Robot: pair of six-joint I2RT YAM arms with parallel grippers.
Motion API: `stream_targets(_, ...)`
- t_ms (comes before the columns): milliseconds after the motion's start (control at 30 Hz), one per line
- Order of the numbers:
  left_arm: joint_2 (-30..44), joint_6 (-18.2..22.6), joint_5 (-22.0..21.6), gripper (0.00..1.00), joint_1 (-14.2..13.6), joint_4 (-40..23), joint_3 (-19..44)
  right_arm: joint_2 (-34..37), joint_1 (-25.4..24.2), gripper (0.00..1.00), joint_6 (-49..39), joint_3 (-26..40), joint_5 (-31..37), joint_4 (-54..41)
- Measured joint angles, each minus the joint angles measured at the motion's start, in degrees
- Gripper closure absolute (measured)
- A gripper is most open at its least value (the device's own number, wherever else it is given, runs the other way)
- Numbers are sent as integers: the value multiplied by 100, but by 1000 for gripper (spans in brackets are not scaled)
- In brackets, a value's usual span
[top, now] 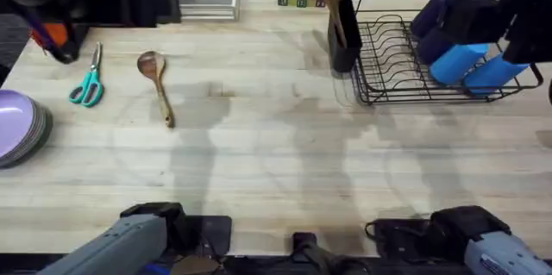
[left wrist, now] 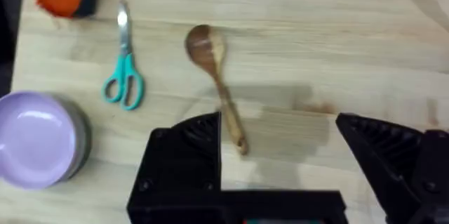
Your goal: Pick up the spoon on the table one by one and put them onto the rack
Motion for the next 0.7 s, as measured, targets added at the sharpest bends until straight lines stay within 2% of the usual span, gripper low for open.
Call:
stream_targets(200, 4, -30, -46, 8, 873, 63, 0, 0, 0, 10, 16, 0, 16, -2)
stream_targets(300, 100, -295, 43, 8, 1319, 42, 17, 0, -2, 10, 16, 0, 16, -2)
stream_targets(400, 338, -602, 88, 7, 1632, 43, 35, 0, 0, 10, 16, 0, 16, -4)
stream_targets(567, 888, -893, 149, 7, 1968, 119, 35, 0, 0, 10, 18, 0, 16, -9)
stream_targets(700, 1278, -982, 196, 7, 2011, 220, 35, 0, -2, 10, 31, 0, 16, -9)
